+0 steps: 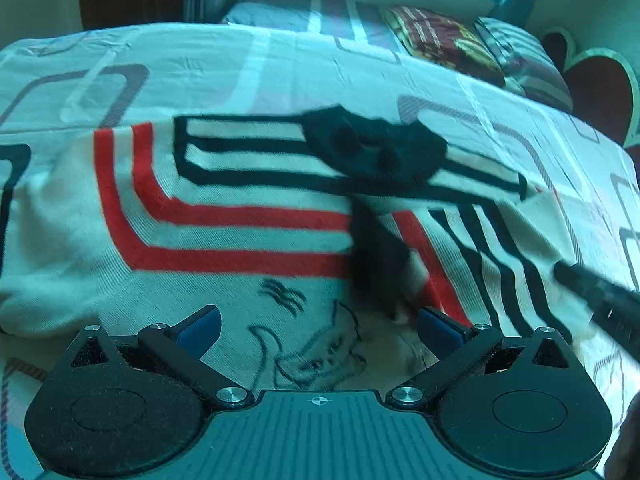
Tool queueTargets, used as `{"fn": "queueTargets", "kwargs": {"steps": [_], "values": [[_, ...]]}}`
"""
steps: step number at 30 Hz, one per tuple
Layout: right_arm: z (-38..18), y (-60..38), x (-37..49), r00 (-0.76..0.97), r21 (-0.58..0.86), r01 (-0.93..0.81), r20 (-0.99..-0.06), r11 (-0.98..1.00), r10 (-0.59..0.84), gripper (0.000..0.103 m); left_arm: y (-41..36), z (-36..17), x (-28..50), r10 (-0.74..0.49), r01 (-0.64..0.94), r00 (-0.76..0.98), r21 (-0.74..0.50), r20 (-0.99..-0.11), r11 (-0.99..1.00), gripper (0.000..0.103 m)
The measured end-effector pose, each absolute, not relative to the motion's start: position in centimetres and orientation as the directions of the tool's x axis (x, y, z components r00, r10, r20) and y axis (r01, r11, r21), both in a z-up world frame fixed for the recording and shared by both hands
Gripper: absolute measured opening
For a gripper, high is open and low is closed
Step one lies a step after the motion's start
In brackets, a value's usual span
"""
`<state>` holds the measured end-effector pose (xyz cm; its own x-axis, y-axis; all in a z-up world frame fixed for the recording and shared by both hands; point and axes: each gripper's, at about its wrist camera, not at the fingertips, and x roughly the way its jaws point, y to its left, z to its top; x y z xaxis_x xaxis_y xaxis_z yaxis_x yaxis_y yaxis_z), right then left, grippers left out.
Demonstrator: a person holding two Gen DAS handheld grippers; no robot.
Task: Fold small clothes
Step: 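Carry the sleeve cuff across the sweater body with the right tool while the left tool grasps the other cuff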
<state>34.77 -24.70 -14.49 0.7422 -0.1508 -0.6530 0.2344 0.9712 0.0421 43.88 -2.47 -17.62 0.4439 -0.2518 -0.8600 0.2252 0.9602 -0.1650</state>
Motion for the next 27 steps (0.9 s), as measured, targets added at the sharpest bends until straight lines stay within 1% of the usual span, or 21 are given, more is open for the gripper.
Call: {"fn": "queueTargets", "kwargs": {"steps": [2,4,8,11,15,16,19,21,23,25,26,27], "values": [[-15.3,-26.1,34.0,0.723,0.036,0.290,-0.663,0.956,-0.194,0.028,-2.8,-18.1,43.6,-0.245,0.232,0.440,-0.155,-0.864,0.960,0.103],[-15.8,-27.3,33.4,0.711,0.066,0.324,-0.675,0.944,-0.197,0.028,-2.8,-18.6,43.6,-0.231,0.219,0.442,-0.145,-0.867,0.965,0.103],[-16.5,-27.6,32.3,0.708,0.070,0.331,-0.678,0.941,-0.199,0.028,-1.7,-19.6,43.8,-0.216,0.159,0.419,-0.163,-0.882,0.974,0.103],[-16.8,-27.2,32.3,0.707,0.066,0.322,-0.680,0.944,-0.193,0.028,-0.8,-19.7,43.9,-0.245,0.116,0.430,-0.216,-0.869,0.970,0.103],[-16.9,-27.2,32.6,0.708,0.080,0.318,-0.683,0.945,-0.180,0.028,0.5,-19.2,44.5,-0.308,0.046,0.442,-0.322,-0.842,0.946,0.103],[-16.9,-27.2,32.6,0.709,0.084,0.317,-0.682,0.945,-0.178,0.028,0.8,-19.3,44.6,-0.302,0.028,0.445,-0.324,-0.843,0.946,0.103],[-16.9,-27.2,32.5,0.712,0.094,0.313,-0.682,0.945,-0.168,0.028,1.4,-19.8,45.0,-0.240,-0.019,0.450,-0.278,-0.860,0.961,0.103],[-17.0,-27.2,32.5,0.711,0.099,0.312,-0.684,0.945,-0.163,0.028,1.2,-20.4,45.5,-0.269,0.002,0.419,-0.296,-0.867,0.955,0.103],[-17.1,-27.3,32.5,0.710,0.101,0.314,-0.685,0.944,-0.163,0.028,0.6,-20.7,45.6,-0.278,0.026,0.427,-0.296,-0.860,0.955,0.103],[-17.1,-27.4,32.4,0.710,0.105,0.318,-0.685,0.942,-0.164,0.027,0.4,-20.5,45.4,-0.307,0.039,0.459,-0.327,-0.834,0.944,0.103],[-17.1,-27.4,32.4,0.711,0.103,0.319,-0.684,0.942,-0.165,0.027,0.7,-20.4,45.2,-0.346,0.042,0.479,-0.373,-0.807,0.927,0.102],[-17.0,-27.5,32.3,0.711,0.100,0.319,-0.683,0.942,-0.168,0.027,1.3,-20.4,45.0,-0.412,0.045,0.507,-0.454,-0.757,0.890,0.089]]}}
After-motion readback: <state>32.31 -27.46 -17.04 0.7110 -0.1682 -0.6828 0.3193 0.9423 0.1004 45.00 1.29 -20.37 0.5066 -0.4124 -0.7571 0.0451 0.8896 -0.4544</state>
